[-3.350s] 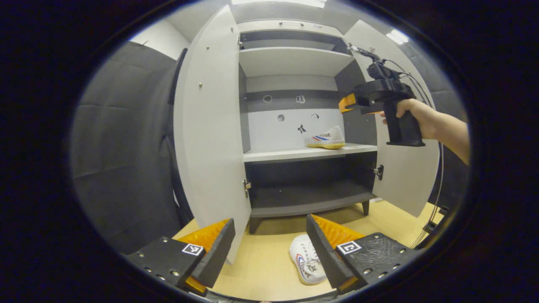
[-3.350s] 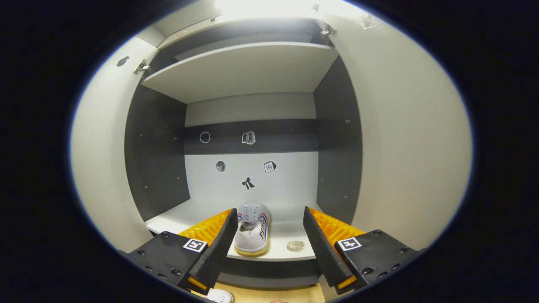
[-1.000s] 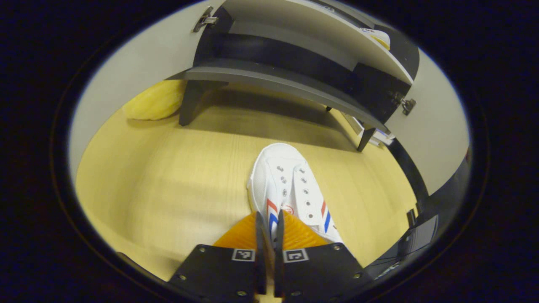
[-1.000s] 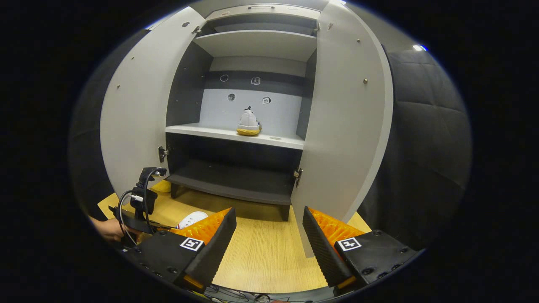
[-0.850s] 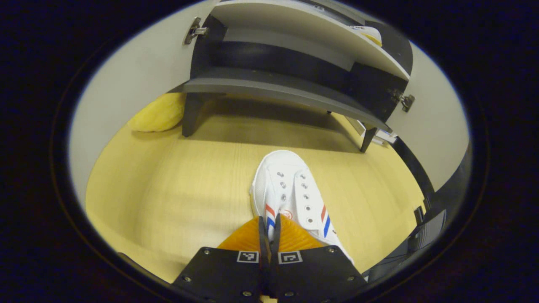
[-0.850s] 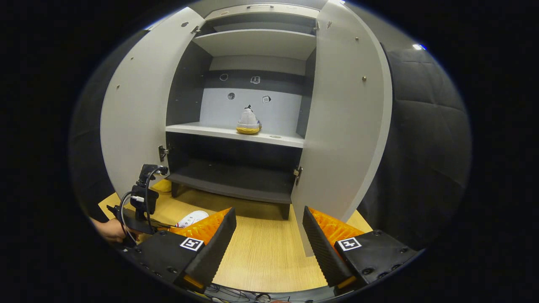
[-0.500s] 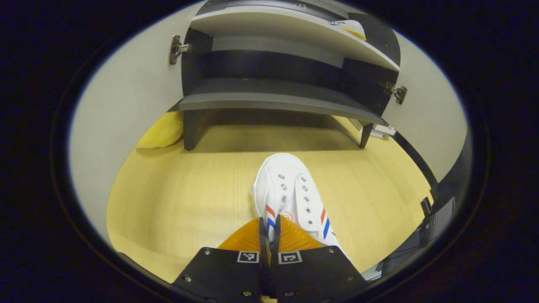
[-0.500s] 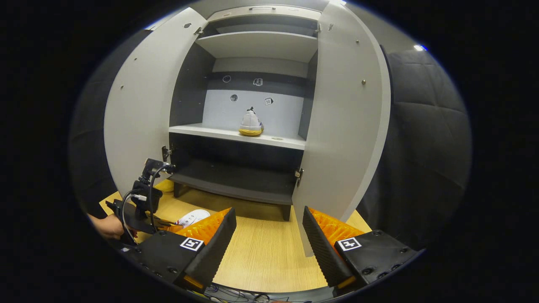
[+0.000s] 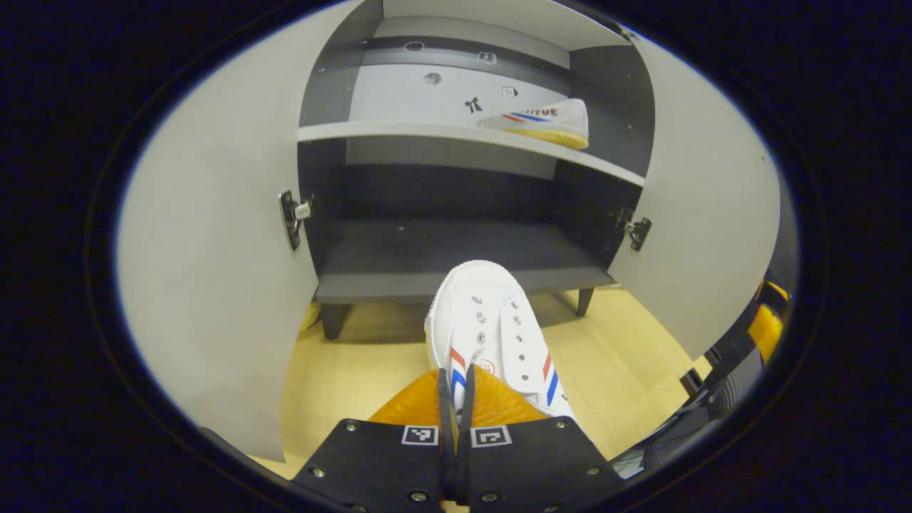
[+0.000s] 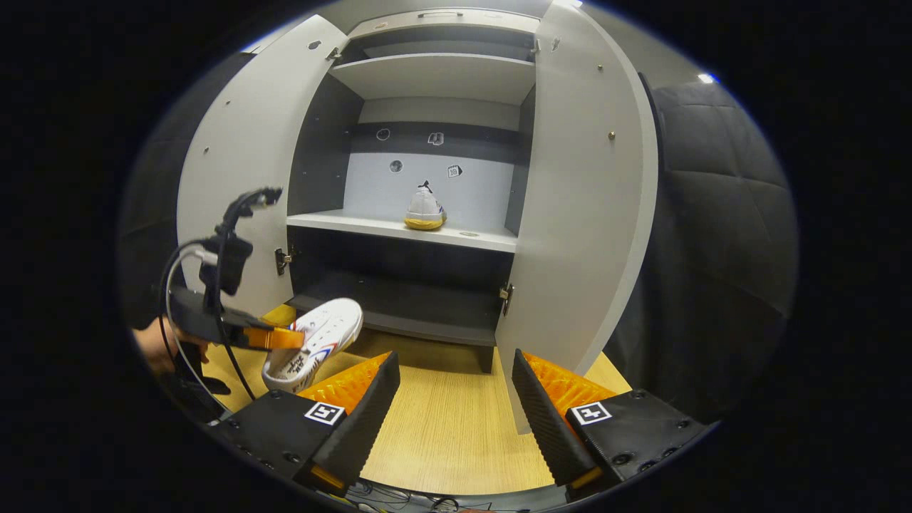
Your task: Grab one shoe with the right hand and put it into the shoe cabinet, grab the other shoe with the left hand and put it into the shoe cabinet; then close the right door with the right hand and the left door with the left hand.
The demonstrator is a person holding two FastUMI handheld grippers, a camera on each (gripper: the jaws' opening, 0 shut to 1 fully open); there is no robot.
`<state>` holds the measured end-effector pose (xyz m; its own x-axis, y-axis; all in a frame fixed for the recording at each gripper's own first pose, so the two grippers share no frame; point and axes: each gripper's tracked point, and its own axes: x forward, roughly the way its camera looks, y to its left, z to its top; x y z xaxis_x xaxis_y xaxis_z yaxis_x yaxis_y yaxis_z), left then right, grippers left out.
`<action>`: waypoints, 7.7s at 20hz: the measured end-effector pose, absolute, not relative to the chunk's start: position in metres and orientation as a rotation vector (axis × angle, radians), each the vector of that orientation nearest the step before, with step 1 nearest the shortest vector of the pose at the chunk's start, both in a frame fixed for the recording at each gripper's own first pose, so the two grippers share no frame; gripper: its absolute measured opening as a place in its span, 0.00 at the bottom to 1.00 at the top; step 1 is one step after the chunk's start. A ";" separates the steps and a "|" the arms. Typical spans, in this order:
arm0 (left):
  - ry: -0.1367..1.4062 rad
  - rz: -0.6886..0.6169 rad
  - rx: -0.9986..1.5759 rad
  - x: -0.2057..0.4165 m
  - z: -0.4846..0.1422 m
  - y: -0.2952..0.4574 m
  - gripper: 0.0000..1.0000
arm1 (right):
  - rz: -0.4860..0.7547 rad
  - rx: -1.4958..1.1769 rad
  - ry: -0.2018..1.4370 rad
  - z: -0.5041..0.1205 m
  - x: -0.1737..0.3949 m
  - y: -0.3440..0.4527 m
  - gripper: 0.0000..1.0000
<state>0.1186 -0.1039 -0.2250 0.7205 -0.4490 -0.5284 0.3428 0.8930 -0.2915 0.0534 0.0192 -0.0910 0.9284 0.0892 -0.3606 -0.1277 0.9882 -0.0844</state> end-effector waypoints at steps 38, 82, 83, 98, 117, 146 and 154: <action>0.430 -0.261 -0.200 0.101 -0.235 -0.087 0.01 | 0.074 -0.058 0.438 -0.121 0.060 -0.021 1.00; 0.176 -0.360 -0.107 -0.129 -0.213 -0.018 0.99 | -0.178 0.026 0.130 0.058 0.037 -0.147 0.96; 0.173 -0.364 -0.108 -0.130 -0.213 -0.018 0.96 | -0.209 0.020 0.127 0.062 0.039 -0.159 0.99; 0.189 -0.278 -0.106 -0.148 -0.221 0.042 0.97 | -0.363 -0.020 0.098 0.094 0.108 -0.193 0.97; 0.181 -0.228 -0.146 -0.149 -0.228 0.077 0.99 | -0.247 -0.044 0.068 0.099 0.104 -0.116 0.92; 0.148 0.110 -0.162 -0.135 -0.218 0.215 0.98 | -0.001 -0.002 0.109 0.064 0.138 -0.015 0.93; 0.078 0.174 -0.151 -0.087 -0.167 0.252 0.98 | -0.121 0.005 0.152 0.048 0.116 -0.069 0.96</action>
<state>-0.0870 0.2518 -0.1671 0.9820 0.1660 -0.0899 -0.1777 0.9737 -0.1429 0.1158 -0.0692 0.0480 0.9812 -0.1199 -0.1515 0.1206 0.9927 -0.0047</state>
